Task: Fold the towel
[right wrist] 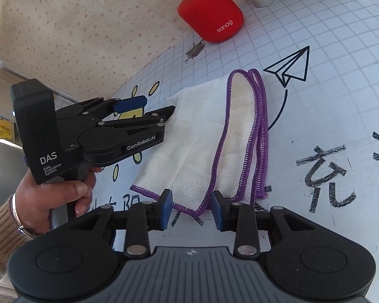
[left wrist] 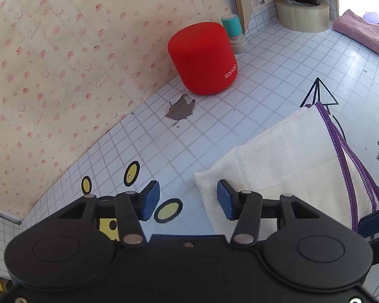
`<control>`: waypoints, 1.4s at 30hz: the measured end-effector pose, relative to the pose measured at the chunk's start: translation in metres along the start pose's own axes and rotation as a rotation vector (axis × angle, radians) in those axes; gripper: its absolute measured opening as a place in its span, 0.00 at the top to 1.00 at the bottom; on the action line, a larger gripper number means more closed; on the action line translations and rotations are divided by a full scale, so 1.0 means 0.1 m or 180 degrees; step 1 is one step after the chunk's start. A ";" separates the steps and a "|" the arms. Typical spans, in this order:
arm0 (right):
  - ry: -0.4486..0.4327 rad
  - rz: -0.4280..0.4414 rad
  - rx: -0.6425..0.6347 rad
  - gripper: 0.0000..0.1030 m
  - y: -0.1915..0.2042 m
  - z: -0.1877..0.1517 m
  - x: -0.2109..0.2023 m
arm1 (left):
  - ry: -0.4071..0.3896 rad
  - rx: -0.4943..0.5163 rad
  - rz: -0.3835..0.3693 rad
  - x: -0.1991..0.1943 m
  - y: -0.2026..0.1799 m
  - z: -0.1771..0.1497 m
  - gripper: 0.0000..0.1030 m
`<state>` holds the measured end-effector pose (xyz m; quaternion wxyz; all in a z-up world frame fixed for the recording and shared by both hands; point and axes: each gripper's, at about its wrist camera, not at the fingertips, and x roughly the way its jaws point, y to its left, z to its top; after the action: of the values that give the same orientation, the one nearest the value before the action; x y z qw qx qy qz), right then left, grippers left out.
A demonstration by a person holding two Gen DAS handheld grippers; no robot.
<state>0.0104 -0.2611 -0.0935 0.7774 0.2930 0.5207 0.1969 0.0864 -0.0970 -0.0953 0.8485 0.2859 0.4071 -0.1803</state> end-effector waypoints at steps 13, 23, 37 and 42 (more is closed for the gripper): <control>-0.0331 -0.0147 -0.0110 0.68 -0.07 0.10 -0.04 | 0.0010 0.0003 0.0006 0.02 0.00 0.01 0.49; 0.0011 0.0169 -0.0003 0.68 -0.06 0.07 0.06 | 0.0014 -0.0012 0.0011 0.02 0.00 0.01 0.49; -0.0067 0.0097 0.0175 0.96 -0.13 -0.01 0.11 | 0.0025 -0.0025 -0.0009 0.04 0.05 0.02 0.49; -0.0090 -0.0021 0.0063 0.99 -0.10 -0.01 0.11 | 0.0030 -0.0026 0.0008 0.05 0.04 0.04 0.49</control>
<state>0.0135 -0.2611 -0.1082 0.7824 0.3017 0.5125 0.1850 0.0940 -0.0972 -0.0961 0.8480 0.2837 0.4115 -0.1763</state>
